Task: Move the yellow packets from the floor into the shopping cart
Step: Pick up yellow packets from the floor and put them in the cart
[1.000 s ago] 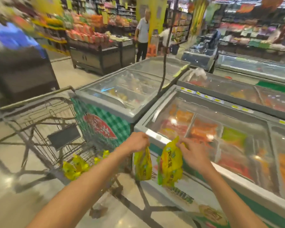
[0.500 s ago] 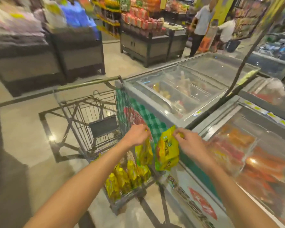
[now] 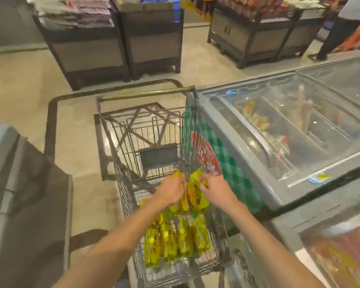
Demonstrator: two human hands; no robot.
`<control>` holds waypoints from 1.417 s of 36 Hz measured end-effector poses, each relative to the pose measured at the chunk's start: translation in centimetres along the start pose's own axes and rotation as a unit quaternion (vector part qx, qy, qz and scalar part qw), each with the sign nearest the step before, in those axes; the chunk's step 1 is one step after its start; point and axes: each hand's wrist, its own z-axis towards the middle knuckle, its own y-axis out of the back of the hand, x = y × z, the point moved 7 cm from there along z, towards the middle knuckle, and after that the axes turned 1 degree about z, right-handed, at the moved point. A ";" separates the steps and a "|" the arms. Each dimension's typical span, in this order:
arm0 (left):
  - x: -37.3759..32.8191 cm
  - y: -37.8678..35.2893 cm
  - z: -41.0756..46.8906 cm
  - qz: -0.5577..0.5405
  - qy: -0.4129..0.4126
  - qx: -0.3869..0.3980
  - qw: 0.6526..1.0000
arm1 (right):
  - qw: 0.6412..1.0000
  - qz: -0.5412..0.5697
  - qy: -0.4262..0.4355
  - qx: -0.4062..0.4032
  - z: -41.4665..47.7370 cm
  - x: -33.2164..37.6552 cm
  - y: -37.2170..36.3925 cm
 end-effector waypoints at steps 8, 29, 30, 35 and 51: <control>4.8 -6.4 7.4 0.006 0.067 0.049 0.997 | 0.994 -0.060 -0.007 0.090 8.4 -4.4 -8.7; 10.1 -21.3 14.5 0.072 0.087 0.151 0.982 | 0.961 -0.147 -0.041 0.231 14.0 -13.6 -22.0; 10.0 -21.3 14.6 0.081 0.088 0.155 0.981 | 0.962 -0.150 -0.037 0.227 14.0 -13.8 -22.1; 9.8 -21.7 14.7 0.082 0.095 0.178 0.976 | 0.961 -0.141 -0.040 0.233 14.0 -14.3 -22.6; 5.1 -5.0 11.1 0.079 0.019 0.069 0.994 | 0.986 -0.102 0.060 0.118 12.4 -6.9 -8.3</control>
